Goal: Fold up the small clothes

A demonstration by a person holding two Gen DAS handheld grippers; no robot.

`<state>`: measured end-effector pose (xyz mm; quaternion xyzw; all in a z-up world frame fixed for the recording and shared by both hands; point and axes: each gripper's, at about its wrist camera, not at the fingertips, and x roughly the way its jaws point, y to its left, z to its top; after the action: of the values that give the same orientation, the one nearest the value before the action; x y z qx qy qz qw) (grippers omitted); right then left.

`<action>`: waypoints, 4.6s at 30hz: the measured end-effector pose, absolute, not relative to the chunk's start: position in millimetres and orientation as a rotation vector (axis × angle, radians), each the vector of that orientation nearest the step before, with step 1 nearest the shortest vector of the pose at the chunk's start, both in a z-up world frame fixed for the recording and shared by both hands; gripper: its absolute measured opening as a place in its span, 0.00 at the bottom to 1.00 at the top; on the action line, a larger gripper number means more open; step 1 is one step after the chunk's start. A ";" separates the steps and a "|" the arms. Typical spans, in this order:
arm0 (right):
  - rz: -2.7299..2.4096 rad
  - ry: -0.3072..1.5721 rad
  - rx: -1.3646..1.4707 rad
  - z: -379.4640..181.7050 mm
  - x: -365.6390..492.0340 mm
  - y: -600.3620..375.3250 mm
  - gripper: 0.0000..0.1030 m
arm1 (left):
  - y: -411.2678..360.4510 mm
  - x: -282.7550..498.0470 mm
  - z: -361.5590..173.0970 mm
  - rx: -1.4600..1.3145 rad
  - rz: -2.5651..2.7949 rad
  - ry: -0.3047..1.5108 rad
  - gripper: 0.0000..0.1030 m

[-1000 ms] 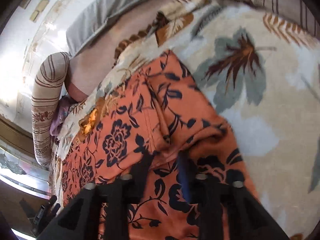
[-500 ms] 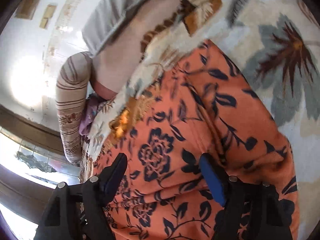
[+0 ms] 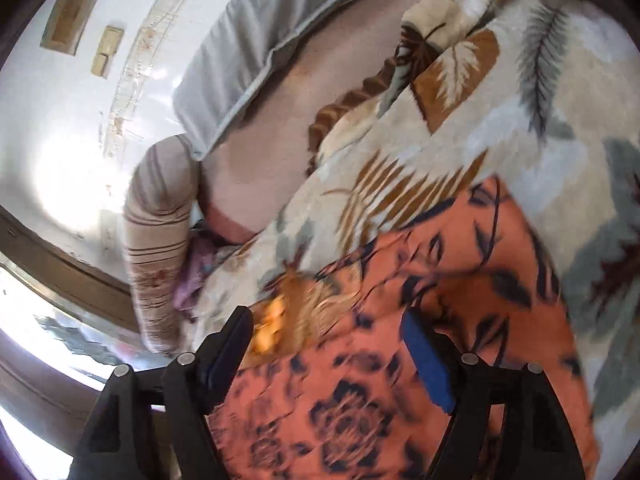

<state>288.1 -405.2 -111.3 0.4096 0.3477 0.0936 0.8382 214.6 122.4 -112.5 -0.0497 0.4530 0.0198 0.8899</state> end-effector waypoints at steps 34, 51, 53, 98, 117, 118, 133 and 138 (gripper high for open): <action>0.177 1.050 0.570 -85.0 -10.0 -422.4 0.78 | 190.3 23.1 -59.9 -0.278 0.023 0.977 0.94; 0.371 1.136 0.760 -124.8 -52.2 -419.6 0.78 | 182.8 -47.8 -115.9 -0.393 -0.121 1.227 0.93; 0.375 1.138 0.758 -124.5 -54.1 -420.3 0.78 | 182.0 -47.8 -120.6 -0.380 -0.118 1.257 0.91; 0.363 1.216 0.708 -131.2 -45.6 -411.9 0.67 | 177.4 -55.8 -108.2 -0.370 -0.190 1.198 0.11; 0.237 1.310 0.570 -136.8 -49.9 -416.9 0.50 | 163.4 -40.2 -118.8 -0.301 -0.161 1.227 0.17; 0.224 1.316 0.540 -134.9 -48.9 -415.7 0.36 | 164.7 -39.8 -118.5 -0.308 -0.163 1.227 0.16; 0.284 1.310 0.693 -137.8 -50.7 -437.6 0.58 | 163.2 -32.1 -119.4 -0.280 -0.161 1.262 0.16; 0.263 1.340 0.637 -138.8 -45.3 -433.1 0.09 | 161.6 -26.5 -112.0 -0.268 -0.188 1.234 0.09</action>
<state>-45.3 -433.1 -138.8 0.2891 0.6084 0.1192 0.7294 -26.5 161.6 -112.0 -0.1250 0.5760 -0.0880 0.8031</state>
